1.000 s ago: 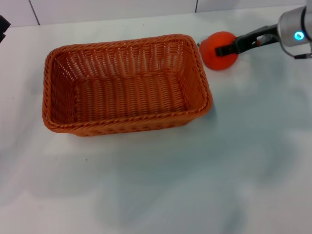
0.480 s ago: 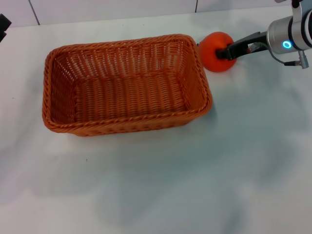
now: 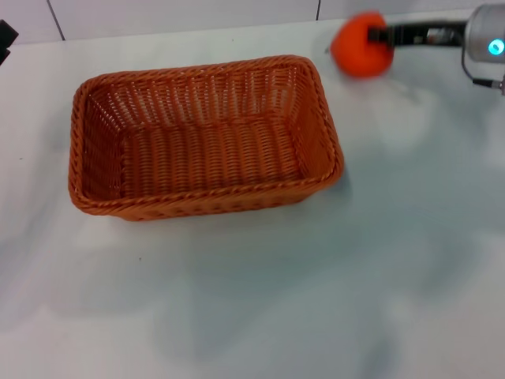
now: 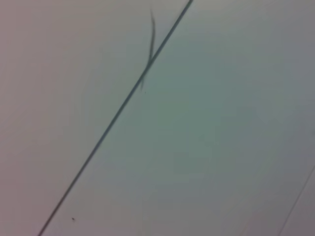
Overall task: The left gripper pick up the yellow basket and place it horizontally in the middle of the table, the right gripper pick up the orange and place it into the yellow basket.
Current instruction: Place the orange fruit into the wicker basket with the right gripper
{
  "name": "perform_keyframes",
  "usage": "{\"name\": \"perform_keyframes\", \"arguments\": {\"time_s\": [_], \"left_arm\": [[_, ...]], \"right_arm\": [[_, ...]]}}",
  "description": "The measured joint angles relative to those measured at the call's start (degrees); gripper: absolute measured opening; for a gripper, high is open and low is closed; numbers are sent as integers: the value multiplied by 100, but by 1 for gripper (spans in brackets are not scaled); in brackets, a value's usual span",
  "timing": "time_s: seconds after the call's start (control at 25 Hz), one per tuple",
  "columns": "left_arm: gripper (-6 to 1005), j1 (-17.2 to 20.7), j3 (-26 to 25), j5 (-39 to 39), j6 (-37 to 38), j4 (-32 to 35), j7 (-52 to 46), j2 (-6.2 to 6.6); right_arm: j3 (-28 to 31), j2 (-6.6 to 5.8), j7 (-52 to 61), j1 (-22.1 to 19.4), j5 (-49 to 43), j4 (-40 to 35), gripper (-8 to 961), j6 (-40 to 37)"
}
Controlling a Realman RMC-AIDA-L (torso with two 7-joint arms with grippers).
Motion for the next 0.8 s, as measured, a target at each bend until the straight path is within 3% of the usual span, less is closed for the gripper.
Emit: {"name": "perform_keyframes", "arguments": {"time_s": [0.16,0.28,0.48,0.64,0.8], "left_arm": [[657,-11,-8,-92,-3,-3,0,12],[657,-56,-7,-121,-24,-4,9,18],[658,-102,20,-122,-123,-6,29,-11],[658,-108,4,-144,-130,-68,36,-18],[658,-108,-1,-196,-137,-138,41,5]], "right_arm": [[123,-39,-1033,-184,1781,-4,148,-910],[75,57,-1462,-137,2438,-6,131,-1508],[-52,419,-2094,154,2745,74,100,-2002],[-706,445,-2392,514,2752,505,72,-1967],[-1197,449,-2562,627,2740,601,167,-1811]]}}
